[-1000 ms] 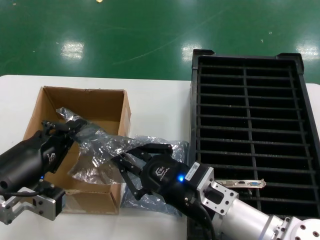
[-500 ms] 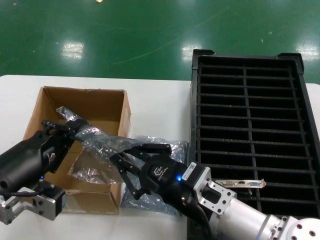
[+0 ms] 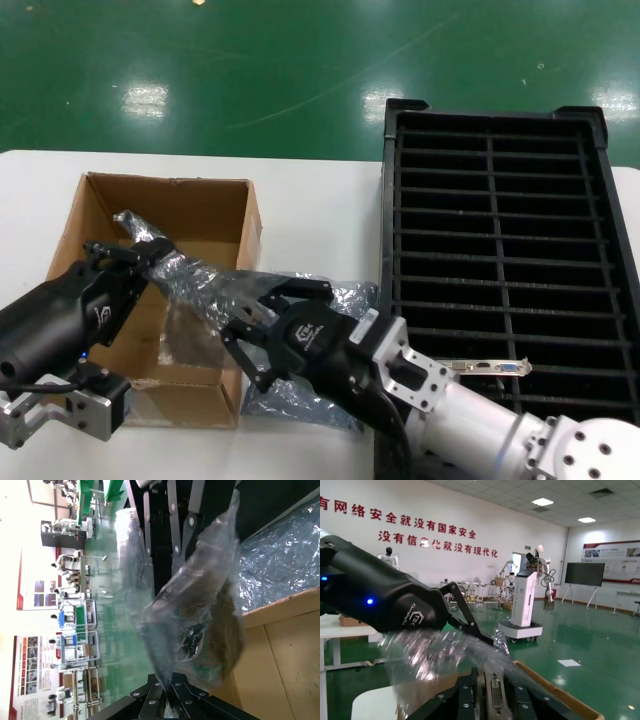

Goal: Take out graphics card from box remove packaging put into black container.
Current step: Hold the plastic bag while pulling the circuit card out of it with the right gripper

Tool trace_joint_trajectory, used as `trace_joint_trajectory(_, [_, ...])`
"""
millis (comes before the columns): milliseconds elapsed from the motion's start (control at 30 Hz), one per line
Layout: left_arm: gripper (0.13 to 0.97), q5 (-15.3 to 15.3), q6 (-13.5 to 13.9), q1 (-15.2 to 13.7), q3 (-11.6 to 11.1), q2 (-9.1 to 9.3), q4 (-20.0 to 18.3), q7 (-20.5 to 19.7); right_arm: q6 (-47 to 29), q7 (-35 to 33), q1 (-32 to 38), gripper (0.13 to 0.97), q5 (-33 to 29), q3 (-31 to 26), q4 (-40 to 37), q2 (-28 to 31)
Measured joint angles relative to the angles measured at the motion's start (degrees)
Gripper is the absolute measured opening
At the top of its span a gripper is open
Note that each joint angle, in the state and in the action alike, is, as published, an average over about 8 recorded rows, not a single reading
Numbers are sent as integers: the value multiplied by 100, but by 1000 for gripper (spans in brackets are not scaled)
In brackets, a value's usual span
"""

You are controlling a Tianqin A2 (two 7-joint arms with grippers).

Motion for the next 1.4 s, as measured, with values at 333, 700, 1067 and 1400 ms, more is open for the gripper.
trace_joint_trajectory(333, [139,0,0,0,0,0,0,0,96,275,256,278,-152,-95,-283,-118])
trace_joint_trajectory(700, [139,0,0,0,0,0,0,0,227,415,231,233,-251,-74,-184,-61])
trace_joint_trajectory(1067, [139,0,0,0,0,0,0,0,259,397,138,189,-267,-40,87,37])
trace_joint_trajectory(1400, [139,0,0,0,0,0,-1,0,201,244,-86,189,-202,41,485,261])
